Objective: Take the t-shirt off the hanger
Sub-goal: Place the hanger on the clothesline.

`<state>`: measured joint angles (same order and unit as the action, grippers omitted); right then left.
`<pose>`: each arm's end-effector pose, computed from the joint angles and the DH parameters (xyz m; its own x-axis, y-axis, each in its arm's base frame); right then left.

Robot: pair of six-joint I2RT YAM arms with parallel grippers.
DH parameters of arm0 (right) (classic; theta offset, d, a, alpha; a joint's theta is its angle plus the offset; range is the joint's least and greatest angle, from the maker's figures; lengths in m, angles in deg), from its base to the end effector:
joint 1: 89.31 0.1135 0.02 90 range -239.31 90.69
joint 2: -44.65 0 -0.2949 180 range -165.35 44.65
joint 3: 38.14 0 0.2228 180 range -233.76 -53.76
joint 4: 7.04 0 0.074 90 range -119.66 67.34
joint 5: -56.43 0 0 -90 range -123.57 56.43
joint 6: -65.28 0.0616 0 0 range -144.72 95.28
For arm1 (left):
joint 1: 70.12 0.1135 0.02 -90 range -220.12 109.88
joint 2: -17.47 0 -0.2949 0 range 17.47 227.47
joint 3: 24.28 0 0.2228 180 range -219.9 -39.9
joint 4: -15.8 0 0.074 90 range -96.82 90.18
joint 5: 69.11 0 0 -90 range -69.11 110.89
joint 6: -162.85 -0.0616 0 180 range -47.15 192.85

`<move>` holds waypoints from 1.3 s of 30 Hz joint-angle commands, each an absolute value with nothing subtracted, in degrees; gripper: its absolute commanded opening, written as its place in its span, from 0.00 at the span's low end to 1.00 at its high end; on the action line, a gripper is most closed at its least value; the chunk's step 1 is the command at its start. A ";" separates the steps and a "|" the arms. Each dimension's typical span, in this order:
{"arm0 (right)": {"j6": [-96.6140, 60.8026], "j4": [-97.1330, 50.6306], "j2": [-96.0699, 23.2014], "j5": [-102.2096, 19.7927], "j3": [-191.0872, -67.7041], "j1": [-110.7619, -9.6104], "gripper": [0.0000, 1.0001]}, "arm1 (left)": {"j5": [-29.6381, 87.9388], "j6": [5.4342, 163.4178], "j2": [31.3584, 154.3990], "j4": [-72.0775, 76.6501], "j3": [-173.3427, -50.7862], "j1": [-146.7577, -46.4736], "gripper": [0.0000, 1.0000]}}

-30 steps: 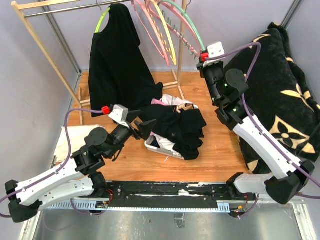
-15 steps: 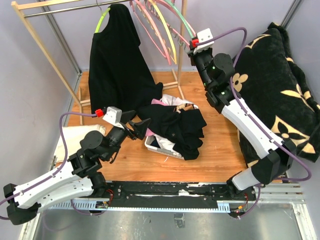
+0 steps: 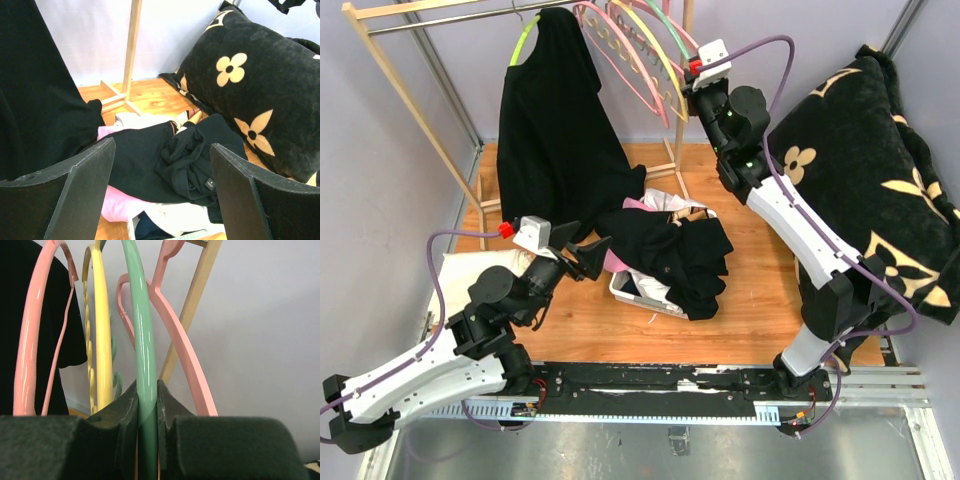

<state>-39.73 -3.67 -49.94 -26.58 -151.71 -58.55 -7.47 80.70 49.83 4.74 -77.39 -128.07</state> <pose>0.3298 0.1875 0.5313 0.4220 -0.0480 -0.9053 -0.3123 0.9298 -0.1948 0.0809 -0.0740 0.3719 0.0205 -0.2593 -0.9656 0.5049 0.8363 -0.2138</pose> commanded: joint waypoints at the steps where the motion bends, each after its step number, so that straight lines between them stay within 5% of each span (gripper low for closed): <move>1: -38.14 -0.74 -51.02 -27.83 -156.10 -59.20 0.01 | -8.92 80.01 48.62 4.41 -78.69 -128.52 0.81; 17: -34.97 -6.07 -54.09 -28.36 -158.94 -59.73 0.01 | -14.31 74.95 49.62 5.62 -84.20 -128.55 0.81; 25: -33.95 -5.90 -49.36 -28.31 -153.61 -59.70 0.36 | -20.35 69.19 54.26 8.35 -90.37 -128.48 0.85; 39: -33.88 -6.31 -33.42 -27.76 -142.68 -59.61 0.49 | -27.09 59.89 62.56 13.67 -97.85 -128.12 0.92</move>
